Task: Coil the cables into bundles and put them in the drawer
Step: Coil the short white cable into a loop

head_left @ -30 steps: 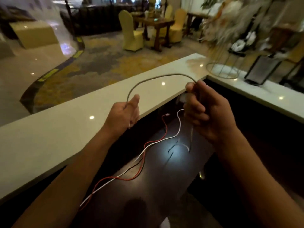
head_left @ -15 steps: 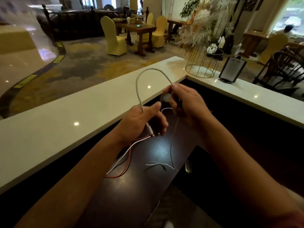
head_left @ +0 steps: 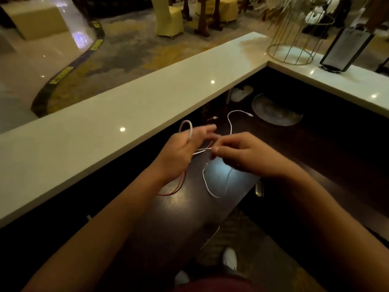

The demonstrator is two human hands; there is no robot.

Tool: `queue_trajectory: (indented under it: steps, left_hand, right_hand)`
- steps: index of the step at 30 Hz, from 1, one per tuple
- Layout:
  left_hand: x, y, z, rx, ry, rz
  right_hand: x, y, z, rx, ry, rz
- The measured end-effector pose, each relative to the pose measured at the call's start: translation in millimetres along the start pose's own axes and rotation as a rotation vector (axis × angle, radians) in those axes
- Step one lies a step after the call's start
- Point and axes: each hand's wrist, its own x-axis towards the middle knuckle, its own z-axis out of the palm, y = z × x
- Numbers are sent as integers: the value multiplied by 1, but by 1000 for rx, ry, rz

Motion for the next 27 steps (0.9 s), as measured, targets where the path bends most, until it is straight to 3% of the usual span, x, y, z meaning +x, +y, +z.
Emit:
queue_trajectory:
  steps: [3, 5, 13, 18, 21, 27]
  left_hand:
    - [-13, -12, -3, 331, -208, 60]
    - [-17, -18, -3, 493, -241, 85]
    - [-17, -31, 1, 707, -59, 272]
    - [-19, -32, 19, 660, -92, 265]
    - [-24, -22, 29, 537, -188, 116]
    - [-39, 31, 30, 57, -484, 58]
  right_hand:
    - [-8, -1, -15, -33, 32, 36]
    - [-12, -1, -19, -56, 21, 46]
    - [-36, -11, -27, 17, -302, -91]
    - [-38, -28, -28, 136, -314, -349]
    - [-26, -31, -25, 207, -127, -397]
    - [10, -9, -13, 350, 200, -358]
